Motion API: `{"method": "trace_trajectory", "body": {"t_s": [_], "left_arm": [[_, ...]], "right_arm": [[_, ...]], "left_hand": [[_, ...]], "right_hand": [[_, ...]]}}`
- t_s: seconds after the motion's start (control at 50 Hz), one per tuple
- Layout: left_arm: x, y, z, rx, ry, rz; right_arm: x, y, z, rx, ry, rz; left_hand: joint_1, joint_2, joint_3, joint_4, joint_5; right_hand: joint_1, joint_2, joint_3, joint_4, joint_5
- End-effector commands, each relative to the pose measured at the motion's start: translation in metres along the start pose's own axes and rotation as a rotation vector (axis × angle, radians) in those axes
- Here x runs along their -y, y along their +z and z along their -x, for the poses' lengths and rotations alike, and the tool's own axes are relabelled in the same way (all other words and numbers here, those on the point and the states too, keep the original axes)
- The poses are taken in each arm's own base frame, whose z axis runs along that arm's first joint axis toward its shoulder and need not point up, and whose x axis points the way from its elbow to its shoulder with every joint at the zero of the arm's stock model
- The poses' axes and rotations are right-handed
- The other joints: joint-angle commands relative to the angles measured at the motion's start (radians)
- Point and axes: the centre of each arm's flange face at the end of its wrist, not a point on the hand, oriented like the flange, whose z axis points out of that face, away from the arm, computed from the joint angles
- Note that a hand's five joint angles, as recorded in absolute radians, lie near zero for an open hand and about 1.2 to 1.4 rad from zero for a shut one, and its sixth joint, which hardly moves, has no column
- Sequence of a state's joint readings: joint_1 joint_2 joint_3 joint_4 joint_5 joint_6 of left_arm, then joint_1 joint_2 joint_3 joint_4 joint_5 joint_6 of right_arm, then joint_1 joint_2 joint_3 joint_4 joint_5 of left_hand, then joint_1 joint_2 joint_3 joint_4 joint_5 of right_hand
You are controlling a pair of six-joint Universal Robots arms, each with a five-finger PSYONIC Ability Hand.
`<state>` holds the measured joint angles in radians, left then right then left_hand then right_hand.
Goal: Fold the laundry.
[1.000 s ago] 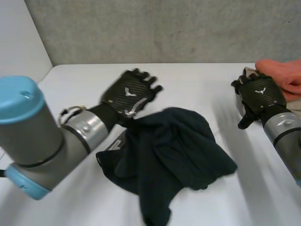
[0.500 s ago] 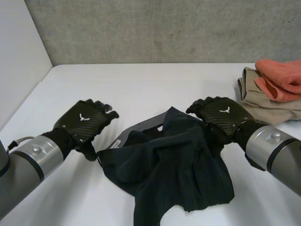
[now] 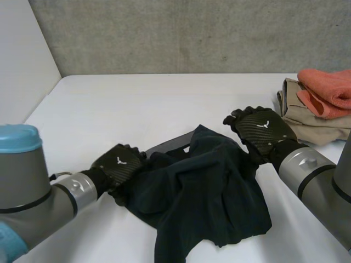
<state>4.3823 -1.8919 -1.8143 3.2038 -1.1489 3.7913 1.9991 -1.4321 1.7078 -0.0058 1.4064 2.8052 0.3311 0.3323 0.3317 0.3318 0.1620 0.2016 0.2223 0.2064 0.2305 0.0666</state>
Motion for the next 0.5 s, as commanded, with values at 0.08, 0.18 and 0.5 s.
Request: {"method": "trace_trajectory", "body": {"t_s": [0.08, 0.18, 0.5], "left_arm": [[-0.010, 0.034, -0.001, 0.023, 0.034, -0.001], [-0.006, 0.041, 0.006, 0.086, 0.054, -0.004], [0.178, 0.008, 0.136, 0.797, 0.217, -0.638]], "right_arm": [[-0.013, 0.000, -0.001, -0.005, 0.007, 0.018], [-0.013, 0.001, -0.002, -0.013, 0.006, 0.010], [0.011, -0.001, -0.027, -0.092, 0.006, -0.067]], "left_hand": [[0.430, 0.429, 0.429, 0.429, 0.425], [1.065, 1.064, 1.065, 1.064, 1.060], [1.065, 1.064, 1.065, 1.064, 1.060]], "right_hand": [[-0.027, -0.048, -0.032, -0.056, -0.067], [-0.027, -0.048, -0.032, -0.056, -0.067], [-0.027, -0.048, -0.032, -0.056, -0.067]]}}
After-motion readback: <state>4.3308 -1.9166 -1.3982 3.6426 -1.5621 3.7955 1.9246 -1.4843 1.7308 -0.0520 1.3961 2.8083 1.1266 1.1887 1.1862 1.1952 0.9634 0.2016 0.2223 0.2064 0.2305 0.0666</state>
